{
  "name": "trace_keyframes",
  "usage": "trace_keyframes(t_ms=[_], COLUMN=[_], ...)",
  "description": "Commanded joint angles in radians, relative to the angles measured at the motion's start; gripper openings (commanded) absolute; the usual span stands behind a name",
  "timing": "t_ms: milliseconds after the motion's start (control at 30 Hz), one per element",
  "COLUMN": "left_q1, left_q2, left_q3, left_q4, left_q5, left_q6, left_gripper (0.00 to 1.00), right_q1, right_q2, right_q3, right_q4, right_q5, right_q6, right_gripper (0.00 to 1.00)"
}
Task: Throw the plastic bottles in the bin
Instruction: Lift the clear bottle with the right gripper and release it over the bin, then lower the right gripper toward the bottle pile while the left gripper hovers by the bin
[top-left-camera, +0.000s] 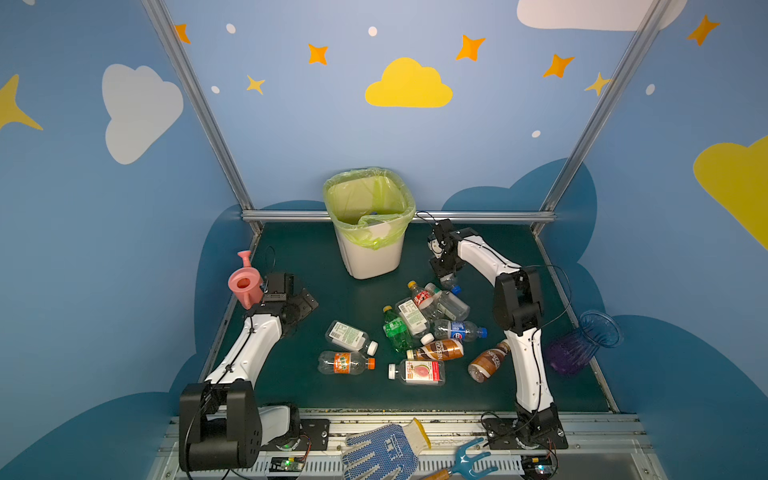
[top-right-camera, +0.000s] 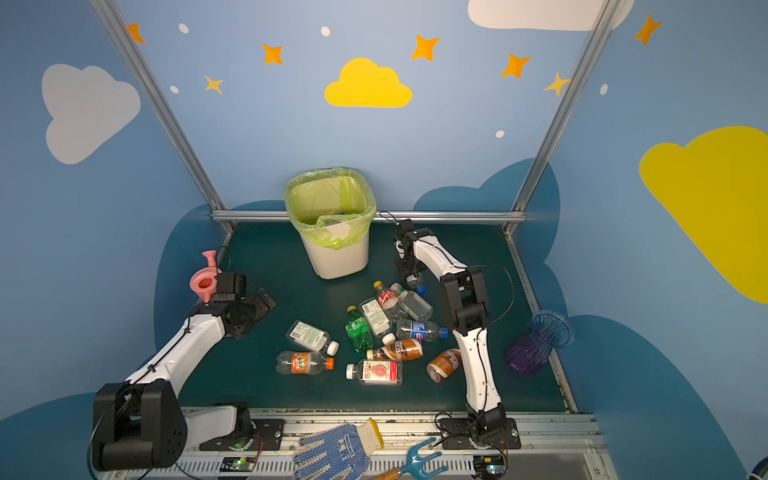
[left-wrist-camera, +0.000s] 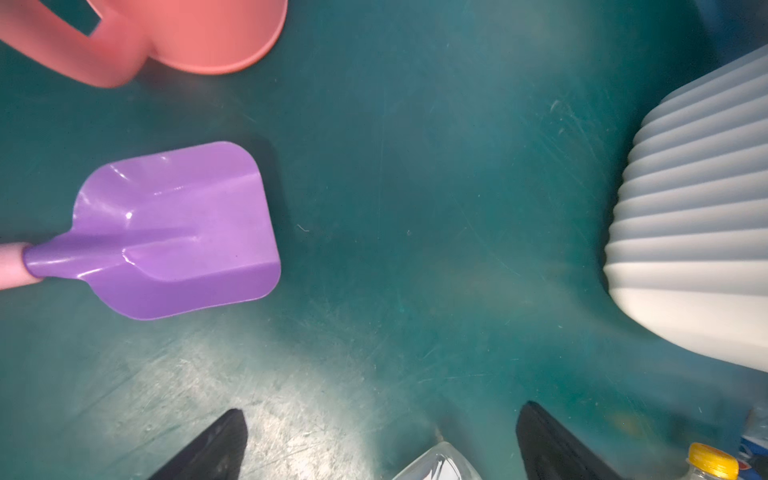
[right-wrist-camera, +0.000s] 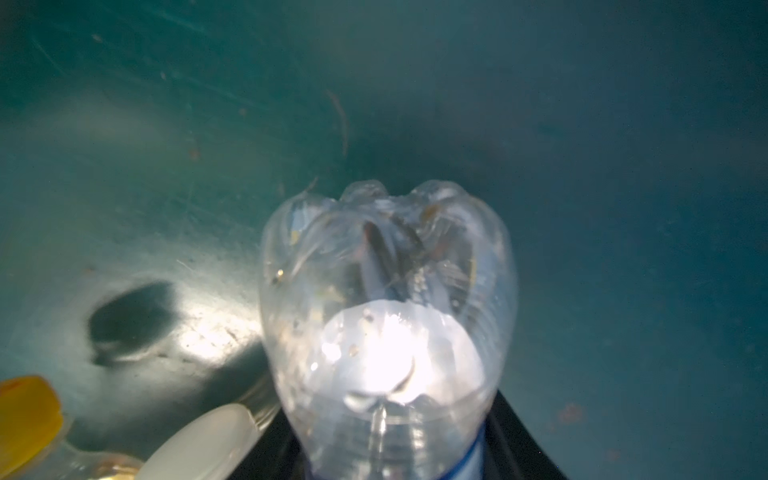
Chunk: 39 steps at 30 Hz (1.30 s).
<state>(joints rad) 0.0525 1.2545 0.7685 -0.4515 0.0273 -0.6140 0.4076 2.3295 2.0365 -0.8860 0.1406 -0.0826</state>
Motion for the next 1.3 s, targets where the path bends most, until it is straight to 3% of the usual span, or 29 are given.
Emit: trace_keyframes(t_ms=[0, 133, 267, 533, 633, 733, 800, 900, 1000, 1067, 1133, 1267], left_q1=[0.003, 0.004, 0.005, 0.005, 0.005, 0.006, 0.006, 0.005, 0.007, 0.007, 0.006, 0.005], left_q2=[0.018, 0.043, 0.082, 0.143, 0.154, 0.155, 0.153, 0.143, 0.135, 0.125, 0.110, 0.093], left_q3=[0.015, 0.018, 0.030, 0.047, 0.043, 0.045, 0.045, 0.045, 0.050, 0.051, 0.045, 0.051], left_q4=[0.006, 0.023, 0.028, 0.018, 0.024, 0.027, 0.026, 0.028, 0.016, 0.012, 0.016, 0.005], left_q5=[0.017, 0.028, 0.023, 0.047, 0.060, 0.072, 0.076, 0.076, 0.076, 0.081, 0.088, 0.078], left_q6=[0.004, 0.002, 0.006, 0.008, 0.004, 0.002, 0.001, -0.002, -0.006, -0.003, 0.002, 0.015], left_gripper=[1.00, 1.00, 1.00, 1.00, 1.00, 1.00, 1.00, 1.00, 1.00, 1.00, 1.00, 1.00], right_q1=[-0.008, -0.028, -0.074, -0.152, -0.146, -0.107, -0.058, 0.040, 0.101, 0.090, 0.084, 0.094], right_q2=[-0.090, -0.176, -0.337, -0.743, -0.772, -0.679, -0.546, -0.225, 0.108, 0.143, 0.034, -0.381], right_q3=[0.077, 0.197, 0.264, -0.068, -0.153, -0.119, 0.001, 0.425, 1.022, 1.121, 0.982, 0.379], right_q4=[-0.007, -0.005, 0.095, 0.665, 0.806, 0.866, 0.834, 0.581, 0.194, 0.136, 0.195, 0.590], right_q5=[-0.001, -0.015, -0.120, -0.207, -0.257, -0.345, -0.425, -0.579, -0.552, -0.514, -0.485, -0.331], right_q6=[0.026, 0.069, 0.191, 0.494, 0.606, 0.680, 0.698, 0.635, 0.518, 0.542, 0.523, 0.457], right_gripper=[0.48, 0.47, 0.47, 0.51, 0.52, 0.53, 0.53, 0.61, 0.84, 0.92, 0.93, 0.98])
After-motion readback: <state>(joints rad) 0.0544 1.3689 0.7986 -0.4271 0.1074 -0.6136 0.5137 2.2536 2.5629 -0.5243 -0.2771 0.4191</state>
